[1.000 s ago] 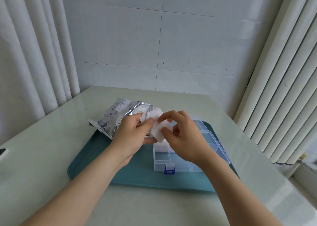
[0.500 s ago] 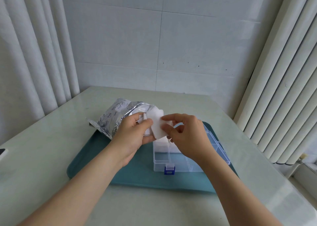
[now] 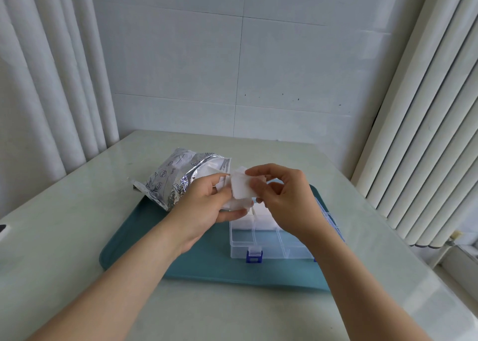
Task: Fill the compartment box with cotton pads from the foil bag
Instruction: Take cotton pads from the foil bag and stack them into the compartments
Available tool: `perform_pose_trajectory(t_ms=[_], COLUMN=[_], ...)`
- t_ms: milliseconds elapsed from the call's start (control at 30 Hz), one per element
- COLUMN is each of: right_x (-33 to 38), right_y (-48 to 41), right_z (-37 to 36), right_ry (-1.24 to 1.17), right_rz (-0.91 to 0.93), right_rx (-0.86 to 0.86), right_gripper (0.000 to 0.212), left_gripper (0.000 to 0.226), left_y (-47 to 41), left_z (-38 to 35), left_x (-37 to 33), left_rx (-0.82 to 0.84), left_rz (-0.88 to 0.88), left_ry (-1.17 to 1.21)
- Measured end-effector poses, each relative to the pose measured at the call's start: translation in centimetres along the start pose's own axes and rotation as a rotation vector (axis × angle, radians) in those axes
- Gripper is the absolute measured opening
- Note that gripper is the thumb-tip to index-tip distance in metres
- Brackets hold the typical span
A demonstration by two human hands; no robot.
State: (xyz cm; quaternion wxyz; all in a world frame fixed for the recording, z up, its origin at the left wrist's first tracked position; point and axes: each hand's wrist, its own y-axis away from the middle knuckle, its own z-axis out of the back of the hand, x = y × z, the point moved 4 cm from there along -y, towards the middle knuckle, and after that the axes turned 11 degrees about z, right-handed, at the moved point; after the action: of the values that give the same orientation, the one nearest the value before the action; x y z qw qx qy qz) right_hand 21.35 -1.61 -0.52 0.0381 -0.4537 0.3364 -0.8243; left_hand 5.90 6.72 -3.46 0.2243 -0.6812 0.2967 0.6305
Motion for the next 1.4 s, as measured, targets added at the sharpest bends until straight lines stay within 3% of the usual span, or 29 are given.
perform_pose_trajectory(t_ms=[200, 400, 733, 800, 900, 1000, 1100, 1400], right_x=[-0.6, -0.3, -0.6, -0.8, -1.0, -0.7, -0.3, 0.0], right_y=[-0.1, 0.0, -0.1, -0.1, 0.2, 0.5, 0.8, 0.9], right_z=[-0.3, -0.6, 0.1, 0.3, 0.5, -0.1, -0.8, -1.3], right_ry=[0.221, 0.303, 0.345, 0.266, -0.071, -0.321, -0.335, -0.204], right_rz=[0.039, 0.071, -0.005, -0.077, -0.237, -0.326, -0.320, -0.269], right_rx=[-0.014, 0.073, -0.016, -0.055, -0.109, -0.051, 0.007, -0.049], right_gripper=[0.023, 0.022, 0.009, 0.010, 0.012, 0.011, 0.009, 0.005], left_gripper=[0.030, 0.031, 0.019, 0.018, 0.020, 0.026, 0.026, 0.029], left_y=[0.2, 0.2, 0.3, 0.3, 0.0, -0.1, 0.0, -0.1], left_z=[-0.3, 0.0, 0.4, 0.6, 0.9, 1.1, 0.9, 0.6], left_x=[-0.3, -0.5, -0.4, -0.5, -0.5, -0.6, -0.7, -0.6], left_rx=[0.046, 0.015, -0.049, -0.086, -0.143, -0.176, -0.152, -0.080], left_rz=[0.042, 0.029, -0.023, -0.037, -0.061, -0.080, -0.074, -0.060], left_ry=[0.036, 0.012, 0.025, 0.047, 0.075, 0.065, 0.057, 0.133])
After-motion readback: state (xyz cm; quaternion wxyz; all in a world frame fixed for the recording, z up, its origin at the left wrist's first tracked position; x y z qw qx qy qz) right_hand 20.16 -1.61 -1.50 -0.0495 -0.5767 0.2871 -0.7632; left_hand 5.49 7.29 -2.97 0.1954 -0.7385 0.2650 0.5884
